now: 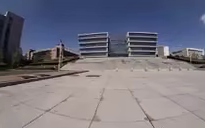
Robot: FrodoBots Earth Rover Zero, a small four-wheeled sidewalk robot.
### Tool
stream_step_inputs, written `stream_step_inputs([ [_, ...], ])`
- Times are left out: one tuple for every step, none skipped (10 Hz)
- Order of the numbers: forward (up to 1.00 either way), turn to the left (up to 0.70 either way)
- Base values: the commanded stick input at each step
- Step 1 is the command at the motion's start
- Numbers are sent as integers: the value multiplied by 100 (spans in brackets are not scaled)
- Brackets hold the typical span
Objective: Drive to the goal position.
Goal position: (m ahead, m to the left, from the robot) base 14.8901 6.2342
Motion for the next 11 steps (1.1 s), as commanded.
stream_step_inputs([
  [70, 1],
  [70, 1],
  [70, 1],
  [70, 1],
  [70, 1],
  [70, 1],
  [70, 1],
  [70, 1],
  [70, 1],
  [70, 1],
  [70, 1],
])
